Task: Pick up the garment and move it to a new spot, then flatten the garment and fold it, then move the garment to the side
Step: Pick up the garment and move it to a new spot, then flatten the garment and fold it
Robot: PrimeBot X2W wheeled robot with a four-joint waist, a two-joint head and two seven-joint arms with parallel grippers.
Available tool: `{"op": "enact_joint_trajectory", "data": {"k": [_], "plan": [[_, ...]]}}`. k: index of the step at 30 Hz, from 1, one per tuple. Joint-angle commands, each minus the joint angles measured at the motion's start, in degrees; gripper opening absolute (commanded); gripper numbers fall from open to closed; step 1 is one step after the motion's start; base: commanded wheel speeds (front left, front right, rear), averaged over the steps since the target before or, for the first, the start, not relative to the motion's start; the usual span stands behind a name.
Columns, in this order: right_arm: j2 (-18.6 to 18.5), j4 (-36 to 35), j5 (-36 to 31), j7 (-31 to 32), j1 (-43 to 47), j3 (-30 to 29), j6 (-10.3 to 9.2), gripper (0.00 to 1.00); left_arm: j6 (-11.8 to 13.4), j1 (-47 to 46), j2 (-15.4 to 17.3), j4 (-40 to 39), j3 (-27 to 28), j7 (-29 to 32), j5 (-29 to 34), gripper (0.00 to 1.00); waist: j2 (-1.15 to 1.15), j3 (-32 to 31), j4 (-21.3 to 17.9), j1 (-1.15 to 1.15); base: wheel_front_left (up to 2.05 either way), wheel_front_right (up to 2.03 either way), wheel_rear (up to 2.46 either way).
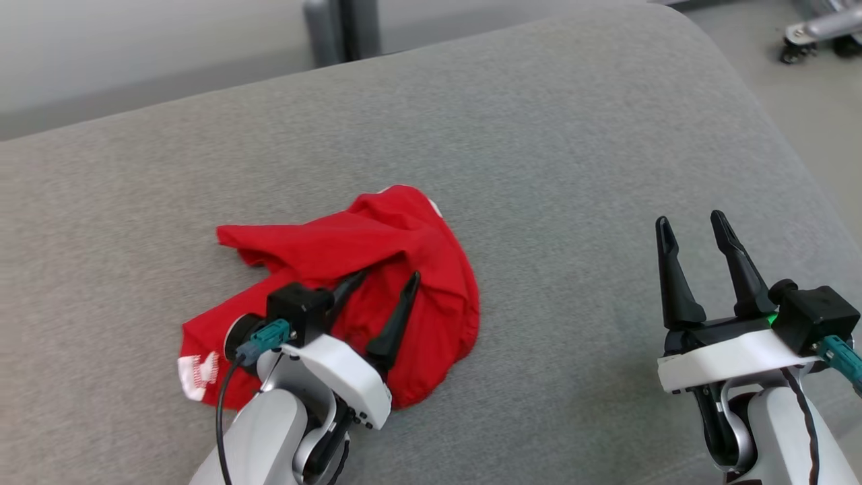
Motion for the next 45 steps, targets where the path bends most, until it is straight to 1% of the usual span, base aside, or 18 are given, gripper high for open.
{"op": "enact_joint_trajectory", "data": {"k": [1, 7, 10, 11, 13, 20, 27, 31, 34, 45], "plan": [[-0.3, 0.1, -0.7, -0.5, 0.2, -0.3, 0.01, 1.0, 0.2, 1.0, 0.7, -1.3, 0.4, -0.8, -0.4, 1.0, 0.0, -1.6, 3.1, 0.0, 0.0, 0.0, 0.0], [-0.3, -0.4, -1.9, 0.4, 1.3, -1.2, 0.01, 1.0, 2.1, 4.9, 2.3, -6.9, 2.2, -2.9, -1.4, 1.0, 0.0, -4.3, 8.9, 0.0, 0.0, 0.0, 0.0], [-0.3, -1.0, -2.3, 1.2, 1.7, -1.1, 0.01, 1.0, 3.5, 6.4, 3.9, -9.2, 4.2, -4.0, -1.6, 1.0, 0.0, -5.5, 11.2, 0.0, 0.0, 0.0, 0.0], [-0.3, -1.0, -2.3, 1.2, 1.7, -1.1, 0.01, 1.0, 3.5, 6.4, 3.9, -9.2, 4.2, -4.0, -1.6, 1.0, 0.0, -5.5, 11.2, 0.0, 0.0, 0.0, 0.0], [-0.3, -1.3, -2.7, 1.7, 2.4, -1.3, 0.01, 1.0, 4.3, 7.1, 4.7, -10.6, 5.7, -4.8, -1.8, 1.0, 0.0, -6.4, 12.5, 0.0, 0.0, 0.0, 0.0], [-0.3, -2.5, -3.6, 3.3, 4.2, -1.4, 0.01, 1.0, 7.1, 10.0, 8.4, -14.0, 10.3, -6.1, -2.1, 1.0, 0.0, -9.2, 16.0, 0.0, 0.0, 0.0, 0.0], [-0.3, -3.3, -3.8, 4.5, 5.9, -1.1, 0.01, 1.0, 9.6, 14.0, 12.0, -18.3, 14.5, -6.7, -2.4, 1.0, 0.0, -11.1, 17.2, 0.0, 0.0, 0.0, 0.0], [-0.3, -3.7, -4.1, 4.9, 7.1, -1.0, 0.01, 1.0, 10.6, 16.7, 13.6, -21.2, 15.1, -6.0, -1.9, 1.0, 0.0, -11.9, 17.2, 0.0, 0.0, 0.0, 0.0], [-0.3, -4.1, -4.4, 5.2, 8.0, -1.3, 0.01, 1.0, 10.9, 18.3, 14.8, -23.0, 15.0, -5.1, -1.6, 1.0, 0.0, -12.3, 17.2, 0.0, 0.0, 0.0, 0.0], [-0.3, -5.2, -4.2, 6.2, 10.5, -2.2, 0.01, 1.0, 12.8, 21.9, 16.0, -26.7, 14.4, -2.4, -1.4, 1.0, 0.0, -13.0, 16.4, 0.0, 0.0, 0.0, 0.0]]}}
